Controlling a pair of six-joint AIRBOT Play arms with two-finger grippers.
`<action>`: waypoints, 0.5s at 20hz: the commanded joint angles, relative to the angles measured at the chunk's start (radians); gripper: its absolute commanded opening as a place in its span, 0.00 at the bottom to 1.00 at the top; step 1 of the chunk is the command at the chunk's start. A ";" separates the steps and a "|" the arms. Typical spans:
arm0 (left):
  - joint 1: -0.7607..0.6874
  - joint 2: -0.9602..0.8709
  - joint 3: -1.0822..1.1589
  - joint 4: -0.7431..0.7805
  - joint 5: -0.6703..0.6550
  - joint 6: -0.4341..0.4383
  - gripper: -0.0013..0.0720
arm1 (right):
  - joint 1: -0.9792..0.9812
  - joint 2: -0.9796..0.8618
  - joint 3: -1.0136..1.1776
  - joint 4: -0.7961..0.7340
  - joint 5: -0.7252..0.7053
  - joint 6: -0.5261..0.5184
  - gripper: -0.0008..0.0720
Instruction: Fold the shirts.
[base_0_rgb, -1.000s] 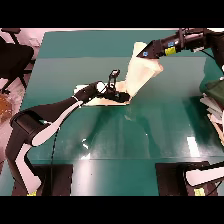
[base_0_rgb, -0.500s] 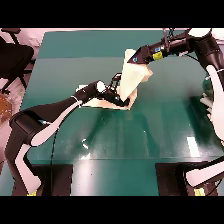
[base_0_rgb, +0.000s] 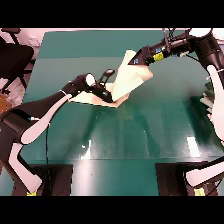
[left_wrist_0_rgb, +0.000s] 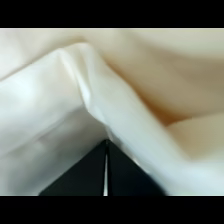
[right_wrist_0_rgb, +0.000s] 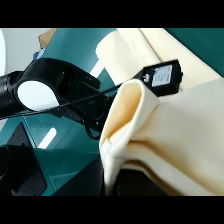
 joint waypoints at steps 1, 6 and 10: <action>0.050 0.051 0.002 0.080 -0.007 0.021 0.05 | -0.002 0.004 0.001 0.000 0.000 0.003 0.03; 0.114 0.094 0.002 0.126 -0.044 0.029 0.05 | -0.053 0.007 0.002 0.000 0.017 0.030 0.03; 0.105 0.095 0.002 0.066 -0.031 0.058 0.05 | -0.105 0.048 0.002 0.001 0.024 0.030 0.03</action>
